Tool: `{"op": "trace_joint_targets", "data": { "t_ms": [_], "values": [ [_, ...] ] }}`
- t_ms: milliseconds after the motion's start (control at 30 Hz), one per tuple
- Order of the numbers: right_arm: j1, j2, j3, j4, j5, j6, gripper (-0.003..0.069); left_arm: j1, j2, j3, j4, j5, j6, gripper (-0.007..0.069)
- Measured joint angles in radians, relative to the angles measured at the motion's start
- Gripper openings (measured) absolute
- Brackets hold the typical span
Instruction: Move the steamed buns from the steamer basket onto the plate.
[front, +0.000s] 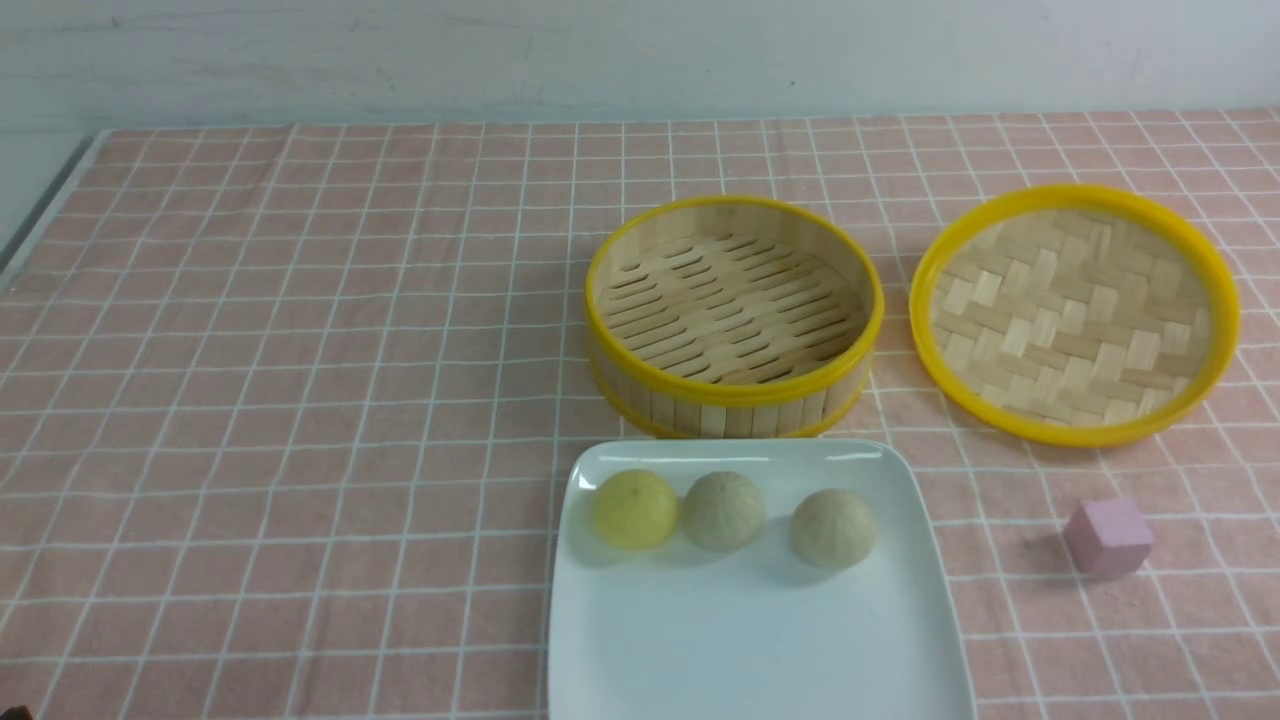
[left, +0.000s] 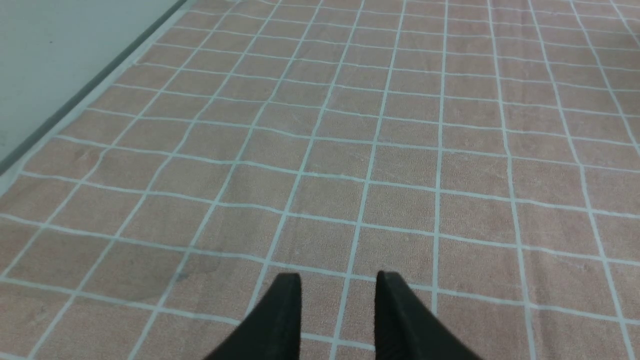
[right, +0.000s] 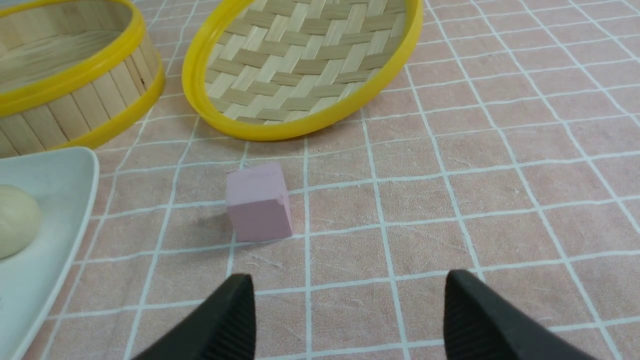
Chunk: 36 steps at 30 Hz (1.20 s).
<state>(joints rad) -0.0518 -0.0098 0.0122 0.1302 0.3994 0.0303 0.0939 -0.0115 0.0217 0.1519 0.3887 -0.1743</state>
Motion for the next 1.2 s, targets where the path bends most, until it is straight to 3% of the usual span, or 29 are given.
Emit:
{"op": "trace_joint_targets", "data": {
  "t_ms": [633,933,1100,1200],
  "values": [
    [0.0,0.0,0.0,-0.039,-0.002,-0.016,0.0495,0.0,0.0,0.0,0.001,0.0,0.0,0.0243],
    [0.0,0.0,0.0,-0.023,-0.003,-0.118,0.0495,0.0,0.0,0.0,0.001,0.0,0.0,0.0243],
    [0.0,0.0,0.0,0.108,0.006,-0.294,0.0495,0.0,0.0,0.0,0.001,0.0,0.0,0.0243],
    [0.0,0.0,0.0,0.139,0.008,-0.326,0.0495,0.0,0.0,0.0,0.001,0.0,0.0,0.0243]
  ]
}}
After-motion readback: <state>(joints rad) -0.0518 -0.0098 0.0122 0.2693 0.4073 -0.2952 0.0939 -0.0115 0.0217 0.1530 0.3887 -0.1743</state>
